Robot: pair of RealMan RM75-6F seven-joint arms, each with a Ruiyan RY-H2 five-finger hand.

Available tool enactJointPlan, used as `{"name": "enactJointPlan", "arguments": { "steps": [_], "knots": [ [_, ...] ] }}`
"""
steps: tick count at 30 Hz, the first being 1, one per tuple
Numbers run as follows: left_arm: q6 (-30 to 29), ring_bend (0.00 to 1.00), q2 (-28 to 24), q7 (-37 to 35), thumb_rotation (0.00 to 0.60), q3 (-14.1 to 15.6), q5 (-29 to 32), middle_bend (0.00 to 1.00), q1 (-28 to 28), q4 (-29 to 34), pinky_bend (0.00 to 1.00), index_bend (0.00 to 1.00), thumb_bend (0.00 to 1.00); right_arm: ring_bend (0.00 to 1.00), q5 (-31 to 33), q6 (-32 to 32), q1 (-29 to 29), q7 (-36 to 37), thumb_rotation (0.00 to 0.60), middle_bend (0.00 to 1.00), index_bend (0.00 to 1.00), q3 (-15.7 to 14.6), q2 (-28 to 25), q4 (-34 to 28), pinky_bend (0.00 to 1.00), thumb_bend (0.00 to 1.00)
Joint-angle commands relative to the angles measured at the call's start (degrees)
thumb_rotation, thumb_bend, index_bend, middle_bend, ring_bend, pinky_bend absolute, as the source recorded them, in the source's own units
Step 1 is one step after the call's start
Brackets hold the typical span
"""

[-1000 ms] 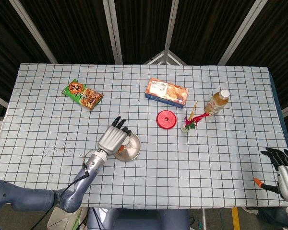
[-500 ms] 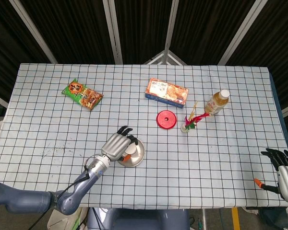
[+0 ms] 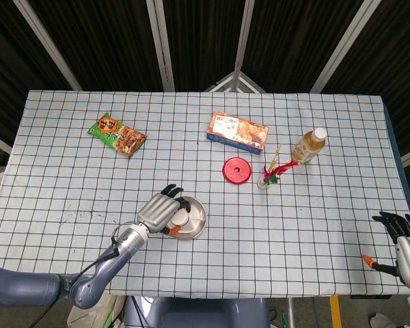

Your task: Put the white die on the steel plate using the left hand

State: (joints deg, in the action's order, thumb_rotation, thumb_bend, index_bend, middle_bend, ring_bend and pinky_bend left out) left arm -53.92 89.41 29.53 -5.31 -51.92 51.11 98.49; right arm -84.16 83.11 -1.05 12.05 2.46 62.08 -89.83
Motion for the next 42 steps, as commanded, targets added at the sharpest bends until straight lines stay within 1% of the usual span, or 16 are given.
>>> {"name": "enactJointPlan", "arguments": {
  "steps": [1, 5, 10, 13, 17, 20, 25, 28, 31, 34, 39, 42],
  "knots": [
    [-1.0, 0.10, -0.2, 2.3, 0.600, 1.0, -0.7, 0.46, 0.2, -1.0, 0.02, 0.39, 0.46, 0.13, 0.0, -0.1, 0.0, 0.2, 0.600, 0.19, 0.25, -0.1, 0.0, 0.0, 0.00, 0.10],
    [-2.5, 0.10, 0.3, 4.4, 0.600, 1.8, -2.4, 0.46, 0.2, -2.8, 0.02, 0.39, 0.46, 0.13, -0.2, -0.2, -0.1, 0.2, 0.600, 0.19, 0.25, -0.1, 0.0, 0.0, 0.00, 0.10],
    [-5.9, 0.10, 2.4, 3.8, 0.600, 1.8, -8.0, 0.46, -0.6, -6.9, 0.01, 0.39, 0.46, 0.13, -0.2, -0.6, -0.1, 0.2, 0.600, 0.19, 0.25, -0.3, 0.0, 0.0, 0.00, 0.10],
    [-7.3, 0.10, 3.2, 5.4, 0.600, 2.2, -10.2, 0.46, -0.6, -9.4, 0.01, 0.39, 0.46, 0.13, -0.2, -0.9, -0.2, 0.3, 0.600, 0.19, 0.25, -0.4, -0.1, 0.0, 0.00, 0.10],
    [-8.3, 0.10, 4.3, 6.1, 0.600, 2.3, -11.4, 0.46, -0.7, -11.1, 0.01, 0.38, 0.46, 0.13, -0.2, -0.8, -0.3, 0.2, 0.600, 0.19, 0.25, -0.3, -0.1, 0.0, 0.00, 0.10],
    [-8.9, 0.10, 5.5, 5.2, 0.600, 1.9, -12.1, 0.46, -1.0, -12.3, 0.01, 0.38, 0.46, 0.13, -0.1, -0.8, -0.2, 0.3, 0.600, 0.19, 0.25, -0.3, -0.1, 0.0, 0.00, 0.10],
    [-7.7, 0.10, 6.7, 3.8, 0.600, 1.9, -12.4, 0.46, -1.2, -13.2, 0.01, 0.39, 0.46, 0.13, 0.0, -0.9, -0.2, 0.3, 0.600, 0.19, 0.25, -0.3, -0.2, 0.0, 0.00, 0.10],
    [-7.2, 0.10, 6.9, 2.8, 0.600, 2.0, -13.1, 0.46, -1.2, -13.3, 0.01, 0.39, 0.46, 0.13, 0.0, -0.9, -0.2, 0.2, 0.600, 0.19, 0.25, -0.3, -0.2, -0.1, 0.00, 0.10],
    [-6.6, 0.10, 7.0, -0.1, 0.600, 1.9, -14.3, 0.46, -1.6, -12.9, 0.01, 0.39, 0.46, 0.13, 0.1, -0.9, -0.2, 0.2, 0.600, 0.19, 0.25, -0.3, -0.2, -0.1, 0.00, 0.10],
    [-5.3, 0.10, 6.5, -2.0, 0.600, 1.8, -14.1, 0.46, -1.8, -11.9, 0.01, 0.39, 0.46, 0.13, 0.0, -0.9, -0.2, 0.1, 0.600, 0.19, 0.25, -0.4, -0.2, -0.1, 0.00, 0.10],
    [-1.8, 0.10, 3.7, -5.0, 0.600, 1.4, -11.7, 0.45, -2.0, -7.0, 0.00, 0.38, 0.46, 0.13, -0.1, -1.0, -0.2, 0.0, 0.600, 0.19, 0.25, -0.4, -0.2, -0.2, 0.00, 0.10],
    [-0.5, 0.09, 1.3, -4.8, 0.600, 1.2, -10.8, 0.44, -1.8, -4.3, 0.00, 0.36, 0.46, 0.13, -0.1, -1.0, -0.2, -0.1, 0.600, 0.19, 0.25, -0.4, -0.2, -0.4, 0.00, 0.10]
  ]
}}
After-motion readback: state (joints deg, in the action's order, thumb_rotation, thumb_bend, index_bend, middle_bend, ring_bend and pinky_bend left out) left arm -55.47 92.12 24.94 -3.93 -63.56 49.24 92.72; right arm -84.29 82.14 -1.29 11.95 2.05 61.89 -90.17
